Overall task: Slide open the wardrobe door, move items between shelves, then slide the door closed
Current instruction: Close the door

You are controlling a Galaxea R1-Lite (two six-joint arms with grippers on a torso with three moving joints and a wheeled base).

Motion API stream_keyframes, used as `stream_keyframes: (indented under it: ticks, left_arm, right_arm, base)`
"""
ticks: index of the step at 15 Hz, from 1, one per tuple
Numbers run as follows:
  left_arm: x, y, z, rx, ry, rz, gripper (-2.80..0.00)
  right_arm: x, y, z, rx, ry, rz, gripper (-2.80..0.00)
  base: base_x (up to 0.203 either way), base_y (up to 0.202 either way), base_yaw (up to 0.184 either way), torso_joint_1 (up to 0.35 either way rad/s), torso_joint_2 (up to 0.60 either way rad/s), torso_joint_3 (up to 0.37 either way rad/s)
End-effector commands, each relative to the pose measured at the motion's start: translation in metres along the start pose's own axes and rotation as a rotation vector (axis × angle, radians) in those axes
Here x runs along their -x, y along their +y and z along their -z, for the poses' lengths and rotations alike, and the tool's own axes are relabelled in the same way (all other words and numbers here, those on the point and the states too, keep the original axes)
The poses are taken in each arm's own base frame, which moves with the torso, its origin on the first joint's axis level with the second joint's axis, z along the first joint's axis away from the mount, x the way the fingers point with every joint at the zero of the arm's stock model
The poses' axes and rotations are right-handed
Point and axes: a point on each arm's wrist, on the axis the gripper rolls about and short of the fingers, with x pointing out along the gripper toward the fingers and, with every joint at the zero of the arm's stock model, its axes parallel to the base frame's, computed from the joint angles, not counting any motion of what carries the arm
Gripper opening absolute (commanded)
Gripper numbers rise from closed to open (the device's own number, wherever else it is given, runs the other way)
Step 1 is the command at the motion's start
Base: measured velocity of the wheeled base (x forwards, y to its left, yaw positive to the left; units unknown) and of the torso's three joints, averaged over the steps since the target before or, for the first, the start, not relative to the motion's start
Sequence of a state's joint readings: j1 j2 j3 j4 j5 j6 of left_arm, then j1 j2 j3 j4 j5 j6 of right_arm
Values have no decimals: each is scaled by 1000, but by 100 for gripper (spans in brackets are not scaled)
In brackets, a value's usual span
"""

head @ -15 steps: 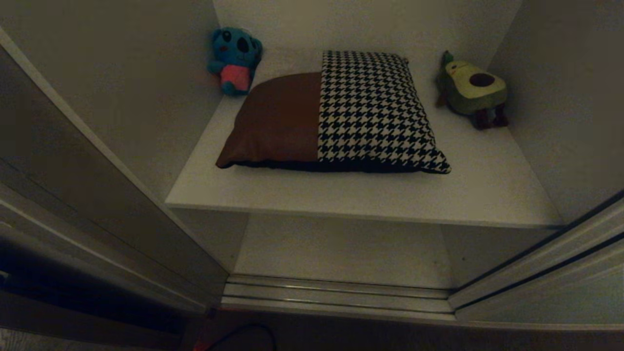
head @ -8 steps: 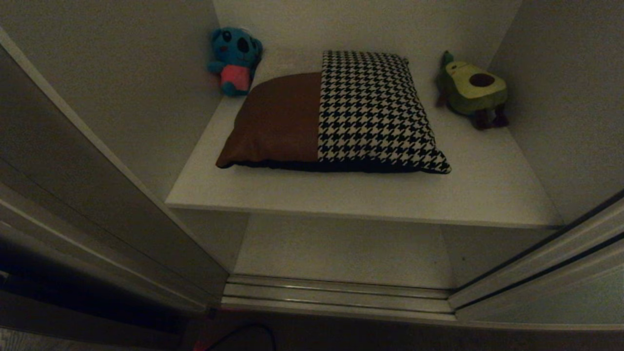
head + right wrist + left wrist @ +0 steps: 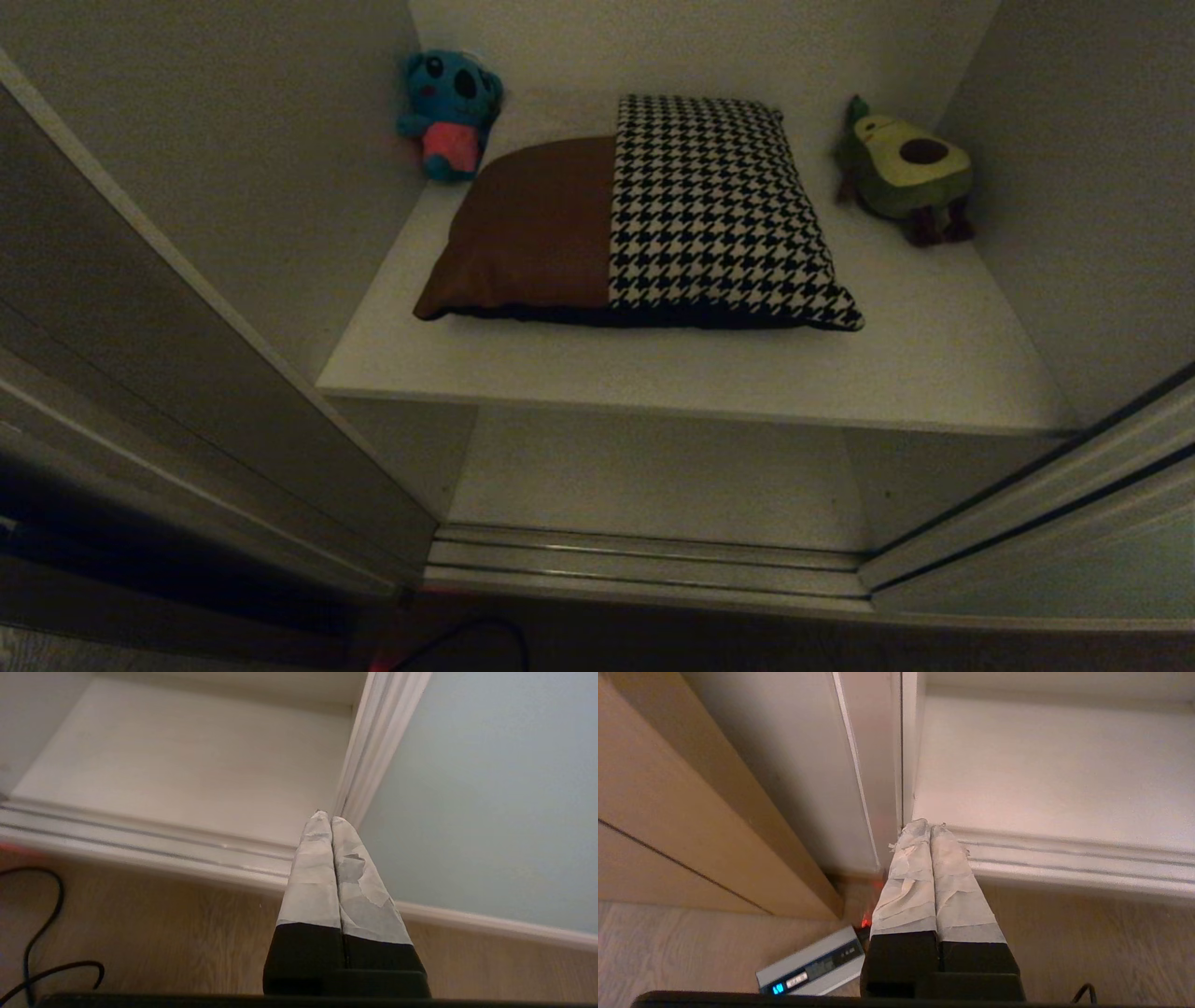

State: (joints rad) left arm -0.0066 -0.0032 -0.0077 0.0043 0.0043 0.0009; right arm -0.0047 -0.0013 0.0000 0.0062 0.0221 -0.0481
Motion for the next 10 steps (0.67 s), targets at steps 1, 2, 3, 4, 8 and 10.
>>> stream_keyframes:
  ticks: [1, 2, 3, 4, 8, 10]
  left_arm:
    - [0, 0, 0, -1, 4, 1, -280]
    - [0, 0, 0, 1, 4, 2, -280]
    - [0, 0, 0, 1, 4, 1, -280]
    - [0, 0, 0, 1, 4, 1, -280]
    - [0, 0, 0, 1, 4, 1, -280]
    - [0, 0, 0, -1, 4, 1, -280]
  right_arm:
    - [0, 0, 1, 1, 4, -1, -280]
    - [0, 0, 1, 1, 4, -1, -280]
    - [0, 0, 1, 1, 3, -1, -280]
    - [0, 0, 1, 1, 3, -1, -280]
    - [0, 0, 1, 1, 4, -1, -280]
    - [0, 0, 1, 1, 4, -1, -280]
  base:
    - [-104, 0, 2, 19, -2, 2]
    - [-182, 0, 0, -1, 1, 3]
    - [-202, 0, -2, -2, 2, 7]
    - [-199, 0, 1, 2, 5, 2]
    - [-195, 0, 0, 1, 4, 4]
    - [-194, 0, -1, 4, 5, 4]
